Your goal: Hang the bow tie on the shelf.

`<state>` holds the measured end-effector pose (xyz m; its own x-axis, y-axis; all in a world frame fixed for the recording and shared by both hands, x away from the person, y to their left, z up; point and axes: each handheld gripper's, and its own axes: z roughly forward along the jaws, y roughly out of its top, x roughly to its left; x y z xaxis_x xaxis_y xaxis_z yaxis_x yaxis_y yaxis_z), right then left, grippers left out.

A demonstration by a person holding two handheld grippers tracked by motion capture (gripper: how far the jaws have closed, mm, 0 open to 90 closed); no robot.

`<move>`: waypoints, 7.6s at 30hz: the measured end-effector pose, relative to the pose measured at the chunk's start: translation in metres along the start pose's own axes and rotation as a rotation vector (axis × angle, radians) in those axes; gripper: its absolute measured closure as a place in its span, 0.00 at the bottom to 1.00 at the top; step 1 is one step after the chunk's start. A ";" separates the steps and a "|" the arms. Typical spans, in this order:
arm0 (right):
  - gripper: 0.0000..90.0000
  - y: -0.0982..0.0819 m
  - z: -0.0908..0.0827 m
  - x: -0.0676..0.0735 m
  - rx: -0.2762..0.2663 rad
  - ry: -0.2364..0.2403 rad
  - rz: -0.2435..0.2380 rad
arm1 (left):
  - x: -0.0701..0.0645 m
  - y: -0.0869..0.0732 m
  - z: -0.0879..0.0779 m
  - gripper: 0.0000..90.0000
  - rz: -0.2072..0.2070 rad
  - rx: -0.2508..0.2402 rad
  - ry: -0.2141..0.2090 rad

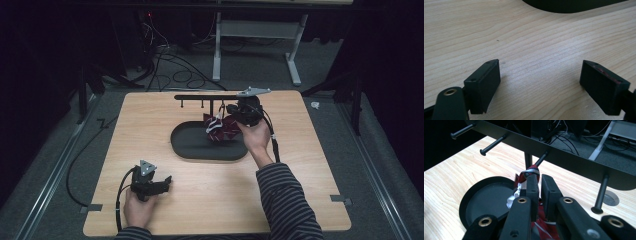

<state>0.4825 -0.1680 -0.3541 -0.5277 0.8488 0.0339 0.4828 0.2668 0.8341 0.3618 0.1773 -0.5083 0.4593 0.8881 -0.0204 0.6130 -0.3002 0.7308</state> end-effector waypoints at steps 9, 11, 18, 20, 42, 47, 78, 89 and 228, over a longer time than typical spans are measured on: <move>0.91 -0.007 -0.007 -0.006 -0.005 0.006 0.007 | 0.000 0.000 0.000 0.19 -0.001 -0.001 0.000; 0.90 -0.009 -0.011 -0.007 -0.010 0.002 0.005 | 0.000 0.000 0.000 0.19 -0.001 -0.001 0.000; 0.89 -0.013 -0.021 -0.012 -0.025 0.005 0.008 | 0.000 0.000 0.000 0.19 0.001 0.000 -0.001; 0.89 -0.014 -0.024 -0.013 -0.029 0.005 0.011 | 0.000 0.000 0.000 0.19 0.000 -0.001 -0.001; 0.83 -0.030 -0.051 -0.030 -0.056 0.005 0.039 | 0.000 0.000 0.000 0.19 -0.001 -0.002 -0.001; 0.82 -0.034 -0.056 -0.033 -0.058 0.003 0.040 | 0.000 0.000 0.000 0.19 0.000 -0.001 -0.001; 0.79 -0.061 -0.086 -0.055 -0.099 -0.017 0.092 | 0.000 0.000 0.000 0.19 0.000 -0.002 -0.001; 0.79 -0.072 -0.096 -0.058 -0.121 -0.017 0.106 | 0.000 0.000 0.000 0.19 0.000 -0.001 0.000; 0.78 -0.202 -0.071 -0.043 0.033 0.047 0.247 | 0.000 0.000 0.000 0.19 0.001 -0.001 0.000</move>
<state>0.3582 -0.2907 -0.4847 -0.4223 0.8681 0.2609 0.6235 0.0693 0.7787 0.3618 0.1771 -0.5083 0.4598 0.8878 -0.0203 0.6124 -0.3005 0.7312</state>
